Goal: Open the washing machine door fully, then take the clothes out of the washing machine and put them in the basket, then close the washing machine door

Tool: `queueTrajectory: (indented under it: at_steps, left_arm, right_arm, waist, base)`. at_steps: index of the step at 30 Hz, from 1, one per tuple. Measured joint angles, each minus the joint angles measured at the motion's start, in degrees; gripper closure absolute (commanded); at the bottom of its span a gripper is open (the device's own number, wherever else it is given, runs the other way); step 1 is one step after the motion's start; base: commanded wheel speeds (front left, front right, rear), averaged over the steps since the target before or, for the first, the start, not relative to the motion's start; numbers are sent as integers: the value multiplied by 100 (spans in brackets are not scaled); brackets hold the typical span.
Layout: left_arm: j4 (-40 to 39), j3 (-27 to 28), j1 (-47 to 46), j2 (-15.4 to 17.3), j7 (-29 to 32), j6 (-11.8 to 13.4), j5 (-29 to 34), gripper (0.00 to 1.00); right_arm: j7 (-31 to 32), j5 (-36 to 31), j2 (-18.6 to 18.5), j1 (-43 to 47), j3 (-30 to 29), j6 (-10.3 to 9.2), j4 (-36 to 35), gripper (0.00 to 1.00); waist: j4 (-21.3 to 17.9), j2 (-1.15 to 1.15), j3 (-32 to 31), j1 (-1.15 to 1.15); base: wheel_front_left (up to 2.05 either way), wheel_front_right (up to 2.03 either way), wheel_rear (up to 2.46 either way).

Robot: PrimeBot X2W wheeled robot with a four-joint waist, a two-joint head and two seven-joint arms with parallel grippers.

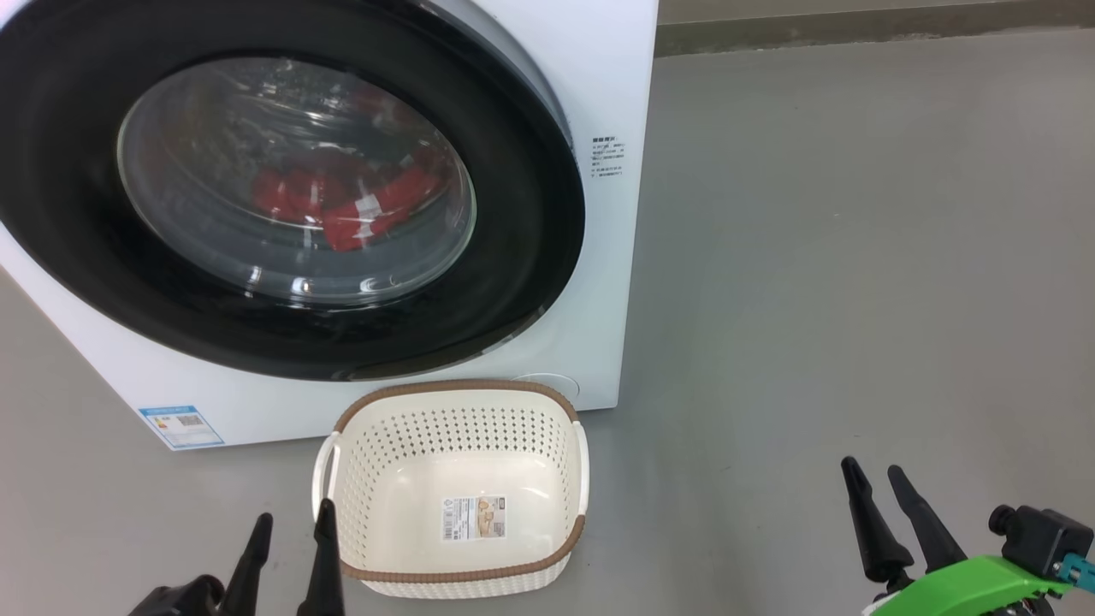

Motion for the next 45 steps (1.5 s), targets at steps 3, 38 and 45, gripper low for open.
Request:
queueTrajectory:
  at_steps: [3, 38, 45]
  left_arm:
    - [-13, -30, 3, 4, -57, 48, 226, 0]
    - [85, 260, 247, -177, -604, -269, 2104, 0]
    - [86, 335, 247, -204, -604, -422, 2115, 0]
  right_arm:
    - [-49, -131, -31, 43, 33, 0, 24, 0]
    - [-577, -1646, -147, 371, -171, 0, 78, 0]
    - [-577, -1674, -77, 399, -194, 0, -3, 0]
  waist:
    - [-2, 0, 3, 0]
    - [35, 0, 44, 0]
    - [17, 0, 68, 0]
  base:
    - [0, 0, 0]
    - [0, 0, 0]
    - [0, 0, 0]
